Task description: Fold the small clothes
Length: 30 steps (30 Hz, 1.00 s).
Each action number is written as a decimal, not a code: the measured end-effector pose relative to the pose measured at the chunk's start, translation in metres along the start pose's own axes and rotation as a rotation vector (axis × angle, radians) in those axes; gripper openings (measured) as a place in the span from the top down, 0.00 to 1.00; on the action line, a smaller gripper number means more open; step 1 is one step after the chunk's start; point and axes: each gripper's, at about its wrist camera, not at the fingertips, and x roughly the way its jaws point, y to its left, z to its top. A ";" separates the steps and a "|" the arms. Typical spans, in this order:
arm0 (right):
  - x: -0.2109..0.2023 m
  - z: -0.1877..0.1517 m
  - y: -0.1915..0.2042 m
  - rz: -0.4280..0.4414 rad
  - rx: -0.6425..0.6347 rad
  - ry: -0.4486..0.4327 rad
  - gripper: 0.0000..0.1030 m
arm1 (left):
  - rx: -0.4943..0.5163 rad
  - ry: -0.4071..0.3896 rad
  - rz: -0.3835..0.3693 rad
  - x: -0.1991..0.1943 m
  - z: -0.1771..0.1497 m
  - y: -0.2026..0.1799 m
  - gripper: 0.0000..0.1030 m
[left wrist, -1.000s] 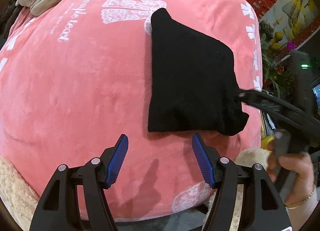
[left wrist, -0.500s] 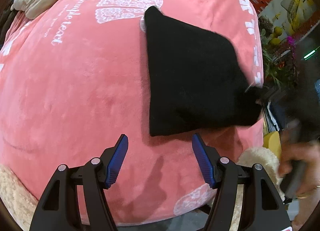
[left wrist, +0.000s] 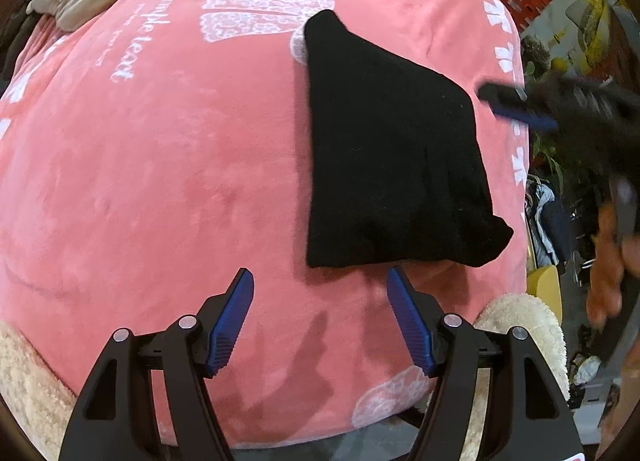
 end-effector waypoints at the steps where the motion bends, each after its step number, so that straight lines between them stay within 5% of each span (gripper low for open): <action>1: 0.007 0.008 0.004 0.012 -0.004 0.004 0.77 | -0.006 0.001 0.003 -0.001 -0.001 0.003 0.36; 12: 0.130 0.048 0.049 0.036 -0.005 0.153 0.76 | -0.109 0.016 0.047 -0.011 -0.012 0.061 0.36; 16: 0.160 0.064 0.079 0.015 -0.129 0.202 0.76 | -0.098 0.011 0.082 -0.011 -0.006 0.065 0.36; 19: 0.122 0.070 0.072 0.070 -0.075 0.120 0.77 | -0.065 0.005 0.121 -0.010 0.000 0.057 0.36; 23: 0.054 0.035 0.031 0.022 0.016 0.018 0.76 | -0.041 0.004 0.141 -0.005 0.008 0.046 0.35; 26: 0.022 -0.013 -0.010 -0.078 0.082 0.026 0.74 | -0.027 0.010 0.136 -0.001 0.009 0.037 0.35; 30: 0.017 -0.069 -0.049 -0.098 0.155 0.137 0.74 | 0.017 0.020 0.153 0.005 0.007 0.018 0.35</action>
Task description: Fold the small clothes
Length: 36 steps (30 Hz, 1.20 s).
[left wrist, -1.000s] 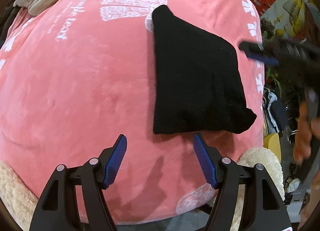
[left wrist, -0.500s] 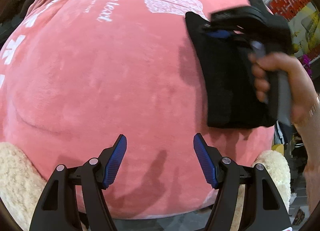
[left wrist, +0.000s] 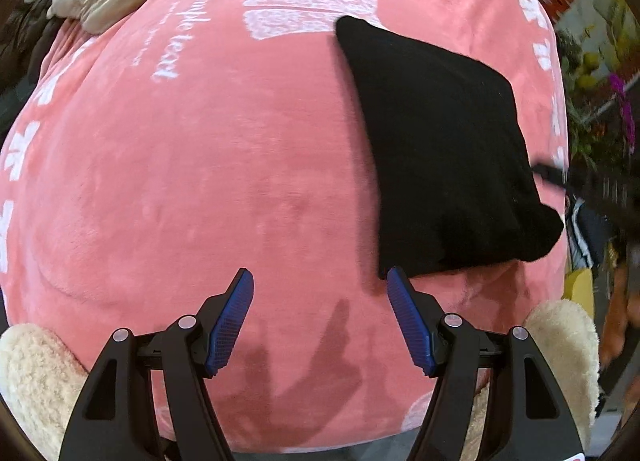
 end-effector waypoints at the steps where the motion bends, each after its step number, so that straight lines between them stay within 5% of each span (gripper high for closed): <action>1: 0.010 -0.007 -0.007 -0.021 -0.003 0.042 0.74 | 0.007 0.002 0.003 0.001 0.000 -0.004 0.35; 4: 0.031 -0.024 -0.033 -0.053 0.054 0.123 0.64 | 0.018 0.002 0.010 0.001 0.000 -0.017 0.35; 10: -0.014 -0.022 -0.046 -0.037 0.105 0.003 0.59 | 0.062 0.004 0.045 0.000 -0.002 -0.037 0.33; 12: -0.020 -0.025 -0.052 -0.036 0.115 -0.010 0.35 | 0.053 0.003 0.023 -0.001 0.001 -0.040 0.30; 17: -0.024 -0.024 -0.062 0.039 0.138 -0.042 0.14 | -0.110 0.002 -0.156 0.003 0.022 -0.023 0.19; 25: 0.021 0.020 -0.046 0.141 0.116 -0.002 0.14 | -0.205 0.017 -0.198 0.044 0.077 -0.021 0.19; 36: 0.063 0.032 -0.034 0.165 0.159 0.036 0.17 | -0.148 0.029 -0.180 0.079 0.101 -0.039 0.13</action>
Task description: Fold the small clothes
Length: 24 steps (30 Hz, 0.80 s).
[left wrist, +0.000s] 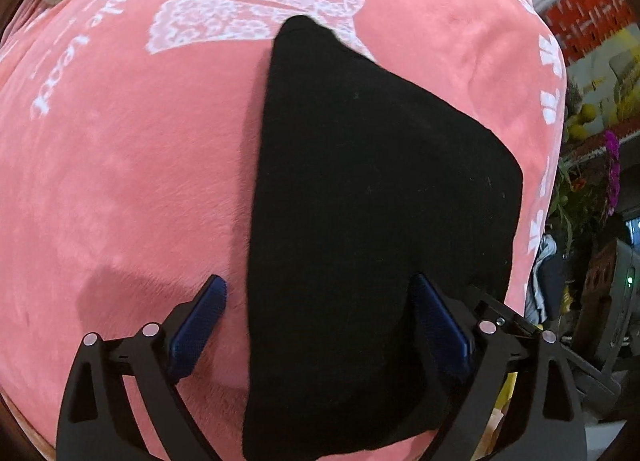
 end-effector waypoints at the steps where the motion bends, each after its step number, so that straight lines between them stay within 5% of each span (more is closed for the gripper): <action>1: -0.001 0.000 0.002 0.009 -0.011 -0.010 0.25 | 0.017 0.003 -0.015 0.000 0.000 -0.003 0.25; 6: -0.010 0.000 0.018 0.027 -0.042 -0.006 0.72 | 0.058 0.041 -0.046 -0.010 0.004 -0.011 0.63; 10: -0.030 -0.005 0.031 0.049 -0.045 -0.023 0.75 | 0.044 0.057 -0.066 -0.032 0.003 -0.013 0.76; 24: -0.059 -0.122 0.064 0.120 -0.037 0.090 0.76 | 0.047 0.124 0.031 -0.098 -0.083 0.031 0.76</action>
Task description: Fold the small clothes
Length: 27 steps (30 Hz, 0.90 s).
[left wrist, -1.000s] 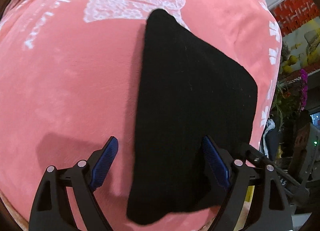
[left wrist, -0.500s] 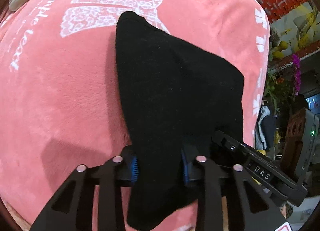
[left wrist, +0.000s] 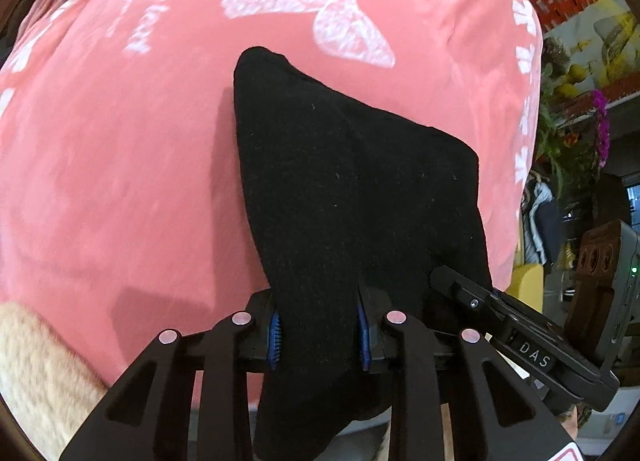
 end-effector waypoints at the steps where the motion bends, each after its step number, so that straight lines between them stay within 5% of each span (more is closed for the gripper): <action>1: -0.002 -0.007 0.002 0.001 -0.003 0.005 0.76 | 0.002 0.002 0.003 -0.002 -0.005 0.001 0.76; 7: -0.024 -0.040 0.027 0.020 -0.050 0.009 0.77 | -0.017 0.010 -0.031 -0.029 -0.040 0.014 0.76; 16: -0.071 -0.055 0.067 0.055 -0.143 -0.061 0.77 | 0.058 -0.093 -0.053 -0.089 -0.061 0.000 0.76; 21: -0.095 -0.035 0.091 0.089 -0.178 -0.137 0.77 | 0.076 -0.177 -0.071 -0.123 -0.046 -0.007 0.76; 27: -0.137 0.027 0.132 0.128 -0.284 -0.302 0.77 | 0.104 -0.332 -0.122 -0.177 0.005 -0.012 0.76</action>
